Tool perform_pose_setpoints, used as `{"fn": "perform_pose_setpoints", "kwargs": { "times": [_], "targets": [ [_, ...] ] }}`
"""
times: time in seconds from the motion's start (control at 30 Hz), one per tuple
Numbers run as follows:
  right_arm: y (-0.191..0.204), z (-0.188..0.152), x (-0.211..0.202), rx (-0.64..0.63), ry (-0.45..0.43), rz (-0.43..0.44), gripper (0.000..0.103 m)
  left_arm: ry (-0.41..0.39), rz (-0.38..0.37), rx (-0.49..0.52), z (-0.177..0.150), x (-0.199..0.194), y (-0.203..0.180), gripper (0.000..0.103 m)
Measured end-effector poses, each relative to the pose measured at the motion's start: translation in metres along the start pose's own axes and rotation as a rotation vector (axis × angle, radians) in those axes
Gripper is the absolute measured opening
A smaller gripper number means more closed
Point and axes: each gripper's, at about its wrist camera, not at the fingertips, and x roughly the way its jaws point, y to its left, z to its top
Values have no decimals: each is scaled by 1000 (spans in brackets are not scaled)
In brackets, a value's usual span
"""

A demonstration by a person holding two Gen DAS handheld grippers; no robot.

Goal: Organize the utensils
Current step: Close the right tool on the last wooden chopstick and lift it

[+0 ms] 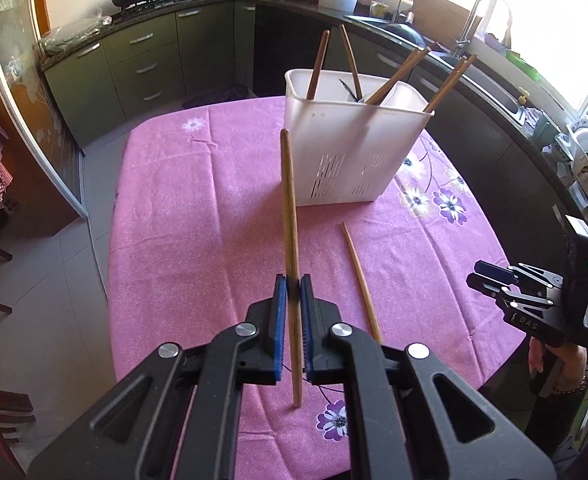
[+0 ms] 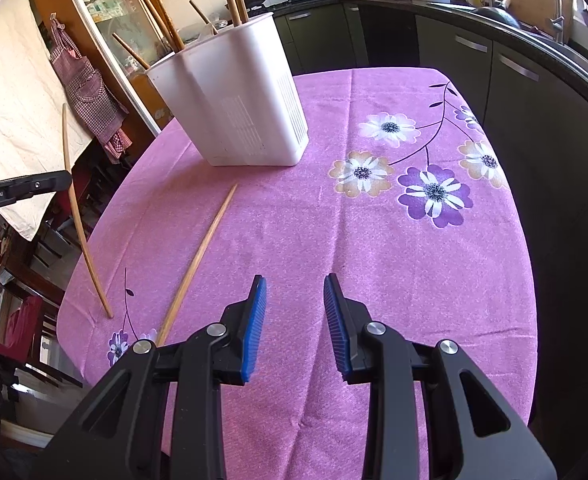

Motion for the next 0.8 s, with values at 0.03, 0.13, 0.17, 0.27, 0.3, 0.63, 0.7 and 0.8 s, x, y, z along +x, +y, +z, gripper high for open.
{"fn": "perform_pose_setpoints", "kwargs": {
  "times": [0.03,0.13,0.17,0.27,0.3,0.63,0.7,0.8],
  "targets": [
    [1,0,0,-2,0,0,30,-14,-3,3,-3,-5,-1,7],
    [4,0,0,-7,1,-1,30,-48,1,20,-10,-17,-4,7],
    [5,0,1,-10,3,-3,30,-57,3,26,-13,-20,-5,7],
    [8,0,2,-19,10,-6,31,-76,4,41,-21,-27,-8,7],
    [10,1,3,-22,13,-6,32,-80,3,42,-23,-28,-8,7],
    [42,18,37,-66,116,39,32,-105,6,64,-33,-37,-11,7],
    [53,25,51,-71,145,53,32,-108,6,65,-35,-37,-11,7],
    [72,35,73,-101,187,33,32,-110,6,69,-37,-39,-9,7]
  ]
}}
